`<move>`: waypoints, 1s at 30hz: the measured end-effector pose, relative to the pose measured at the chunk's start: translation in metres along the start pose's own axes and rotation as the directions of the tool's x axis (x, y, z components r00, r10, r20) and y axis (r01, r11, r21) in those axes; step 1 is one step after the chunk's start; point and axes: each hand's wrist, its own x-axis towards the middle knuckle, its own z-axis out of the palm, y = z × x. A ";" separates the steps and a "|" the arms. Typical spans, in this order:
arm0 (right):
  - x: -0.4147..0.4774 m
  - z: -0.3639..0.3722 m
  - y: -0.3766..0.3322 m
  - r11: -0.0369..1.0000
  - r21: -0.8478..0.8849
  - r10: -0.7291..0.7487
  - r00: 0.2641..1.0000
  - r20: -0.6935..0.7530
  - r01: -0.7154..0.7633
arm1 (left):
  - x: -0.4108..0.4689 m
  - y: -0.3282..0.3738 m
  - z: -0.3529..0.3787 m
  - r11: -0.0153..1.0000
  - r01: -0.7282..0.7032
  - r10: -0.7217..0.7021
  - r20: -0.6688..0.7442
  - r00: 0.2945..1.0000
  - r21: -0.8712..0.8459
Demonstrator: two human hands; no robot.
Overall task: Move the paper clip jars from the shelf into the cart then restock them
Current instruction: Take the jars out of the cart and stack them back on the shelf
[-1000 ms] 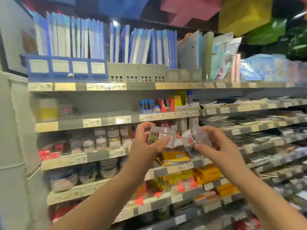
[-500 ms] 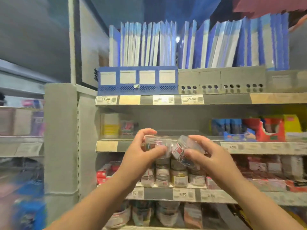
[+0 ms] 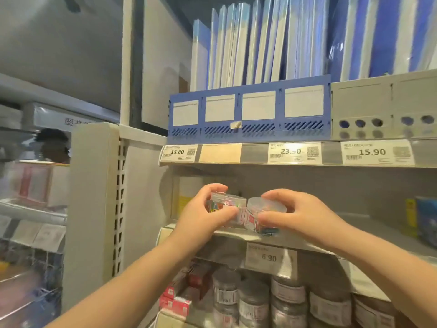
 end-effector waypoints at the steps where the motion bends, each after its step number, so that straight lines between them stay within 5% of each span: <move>1: 0.010 0.000 0.004 1.000 0.002 0.013 1.000 0.021 -0.013 | 0.009 -0.004 0.000 1.000 -0.010 0.010 0.000 1.000 0.003; 19: 0.142 0.031 0.079 0.933 -0.261 0.323 0.896 0.303 -0.248 | 0.071 -0.046 0.003 0.998 -0.057 0.058 -0.209 0.976 0.010; 30: 0.161 0.054 0.111 0.938 -0.180 0.329 0.922 0.202 -0.296 | 0.070 -0.054 0.015 0.991 -0.115 0.125 -0.200 0.972 0.061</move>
